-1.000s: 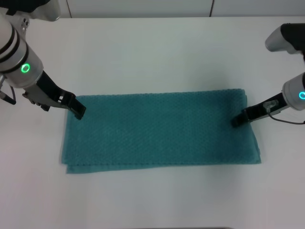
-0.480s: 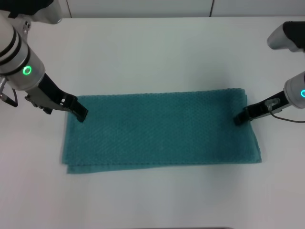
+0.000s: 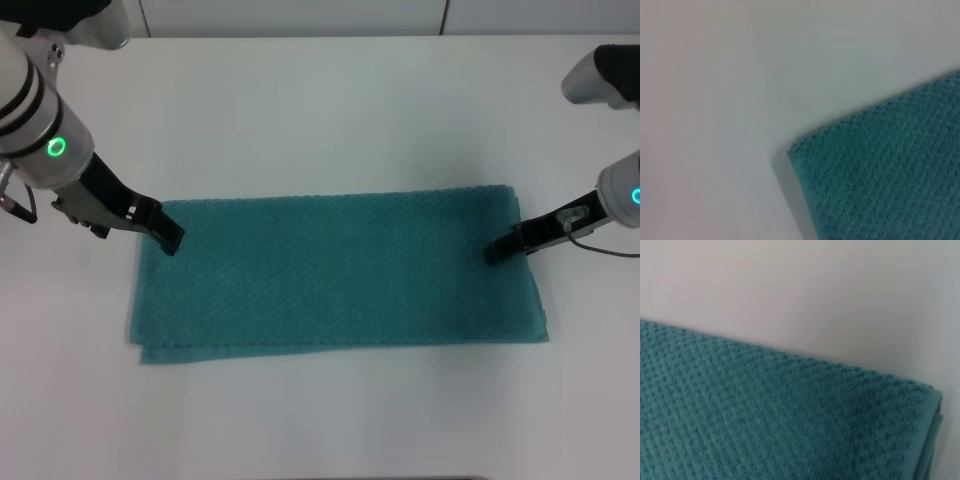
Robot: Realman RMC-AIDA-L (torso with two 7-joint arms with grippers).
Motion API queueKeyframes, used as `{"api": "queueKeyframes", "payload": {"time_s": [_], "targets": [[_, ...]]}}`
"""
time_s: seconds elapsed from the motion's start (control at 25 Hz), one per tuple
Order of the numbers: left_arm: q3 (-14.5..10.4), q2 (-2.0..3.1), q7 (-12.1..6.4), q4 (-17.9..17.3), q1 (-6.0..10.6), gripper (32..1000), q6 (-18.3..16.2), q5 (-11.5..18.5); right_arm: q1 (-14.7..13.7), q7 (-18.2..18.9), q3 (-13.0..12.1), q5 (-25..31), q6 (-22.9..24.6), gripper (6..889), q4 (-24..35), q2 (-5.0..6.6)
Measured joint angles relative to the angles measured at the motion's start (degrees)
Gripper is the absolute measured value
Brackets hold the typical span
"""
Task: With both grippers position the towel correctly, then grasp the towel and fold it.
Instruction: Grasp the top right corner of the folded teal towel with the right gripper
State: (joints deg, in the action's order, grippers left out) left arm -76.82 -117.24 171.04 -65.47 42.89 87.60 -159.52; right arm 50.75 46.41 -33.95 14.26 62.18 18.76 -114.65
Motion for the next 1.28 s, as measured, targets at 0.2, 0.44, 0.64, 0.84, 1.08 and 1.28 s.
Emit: {"api": "queueKeyframes", "payload": {"time_s": [0.2,0.44,0.64,0.84,1.08,1.28], "targets": [[0.00,0.00,0.00,0.08,0.00,918,-0.24,0.03,-0.21,-0.01,-0.06,-0.22,-0.23,551,-0.04,-0.11],[0.00,0.00,0.00,0.09,-0.05,918,-0.34,0.09,-0.27,0.00,-0.06,-1.27,-0.78,550,-0.12,-0.28],[0.00,0.00,0.00,0.09,-0.09,919,-0.34,0.09,-0.15,-0.01,-0.06,-1.42,-0.80,550,-0.14,-0.19],[0.00,0.00,0.00,0.09,-0.04,919,-0.33,0.09,-0.06,-0.01,-0.06,-1.44,-0.84,549,-0.14,-0.24],[0.00,0.00,0.00,0.09,-0.02,918,-0.33,0.09,-0.04,0.08,-0.06,-1.45,-0.92,548,-0.11,-0.42],[0.00,0.00,-0.04,0.09,-0.09,919,-0.33,0.09,-0.04,0.01,0.17,-1.26,-0.93,547,0.21,-0.06]]}}
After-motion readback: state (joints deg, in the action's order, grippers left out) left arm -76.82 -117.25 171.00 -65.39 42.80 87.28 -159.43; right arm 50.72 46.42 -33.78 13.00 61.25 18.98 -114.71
